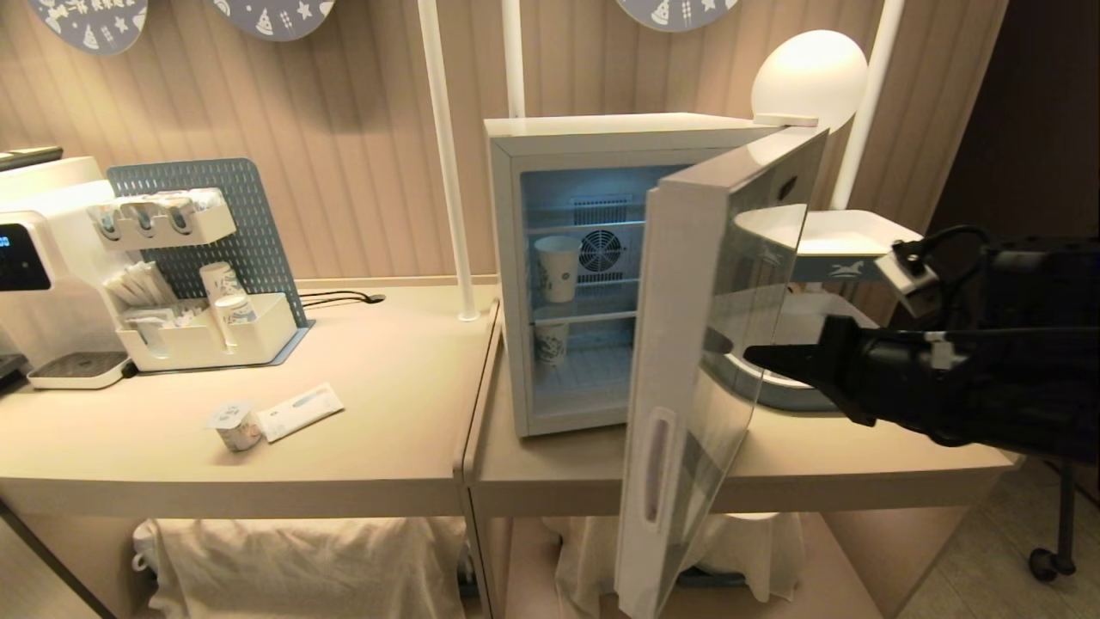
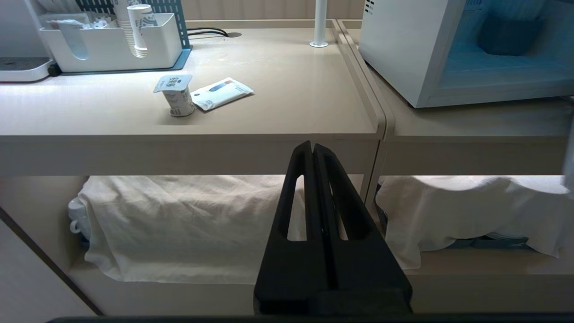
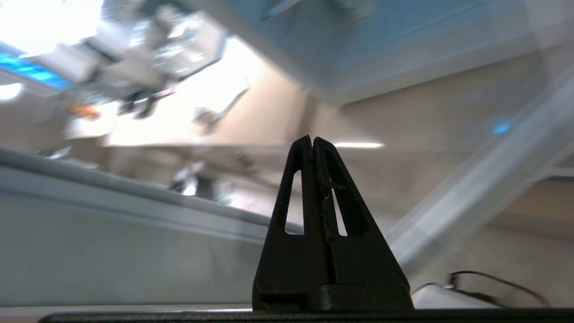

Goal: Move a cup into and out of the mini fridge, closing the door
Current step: Close the freezer door

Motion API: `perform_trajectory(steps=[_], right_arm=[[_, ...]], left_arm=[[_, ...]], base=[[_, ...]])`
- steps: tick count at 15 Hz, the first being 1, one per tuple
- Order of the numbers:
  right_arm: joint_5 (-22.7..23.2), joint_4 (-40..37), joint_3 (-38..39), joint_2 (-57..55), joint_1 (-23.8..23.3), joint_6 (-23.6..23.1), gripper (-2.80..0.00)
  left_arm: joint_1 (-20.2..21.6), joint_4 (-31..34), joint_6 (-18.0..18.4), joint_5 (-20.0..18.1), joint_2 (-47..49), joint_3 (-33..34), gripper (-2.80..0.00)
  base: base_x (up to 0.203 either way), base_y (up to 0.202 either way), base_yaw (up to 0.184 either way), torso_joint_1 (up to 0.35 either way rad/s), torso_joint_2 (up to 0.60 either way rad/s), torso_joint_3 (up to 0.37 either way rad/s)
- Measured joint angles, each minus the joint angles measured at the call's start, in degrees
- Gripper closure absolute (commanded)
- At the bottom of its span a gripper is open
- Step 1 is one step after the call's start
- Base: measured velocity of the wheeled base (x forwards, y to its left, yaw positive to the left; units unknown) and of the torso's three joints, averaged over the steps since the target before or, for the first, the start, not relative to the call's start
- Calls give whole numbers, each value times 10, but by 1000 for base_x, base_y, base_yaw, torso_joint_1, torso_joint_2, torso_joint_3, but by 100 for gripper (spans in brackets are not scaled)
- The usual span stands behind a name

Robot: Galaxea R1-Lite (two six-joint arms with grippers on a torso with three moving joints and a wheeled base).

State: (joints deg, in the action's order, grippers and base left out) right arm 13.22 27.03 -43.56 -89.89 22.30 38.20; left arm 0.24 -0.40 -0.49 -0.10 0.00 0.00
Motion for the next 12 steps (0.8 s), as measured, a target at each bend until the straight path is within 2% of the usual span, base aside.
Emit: perform_trajectory(steps=[4, 6, 10, 12], right_arm=[[-166, -69, -117, -90, 70, -46, 0], [-218, -105, -184, -127, 86, -77, 0], [-324, -179, -308, -212, 117, -111, 0], [-349, -183, -339, -246, 132, -135, 0]], left_arm=[[0, 0, -2, 0, 0, 0, 0], [0, 0, -3, 0, 0, 0, 0], [0, 0, -3, 0, 0, 0, 0], [0, 0, -3, 0, 0, 0, 0]], base=[[0, 0, 0, 0, 0, 0], [0, 0, 0, 0, 0, 0], [0, 0, 0, 0, 0, 0], [0, 0, 0, 0, 0, 0]])
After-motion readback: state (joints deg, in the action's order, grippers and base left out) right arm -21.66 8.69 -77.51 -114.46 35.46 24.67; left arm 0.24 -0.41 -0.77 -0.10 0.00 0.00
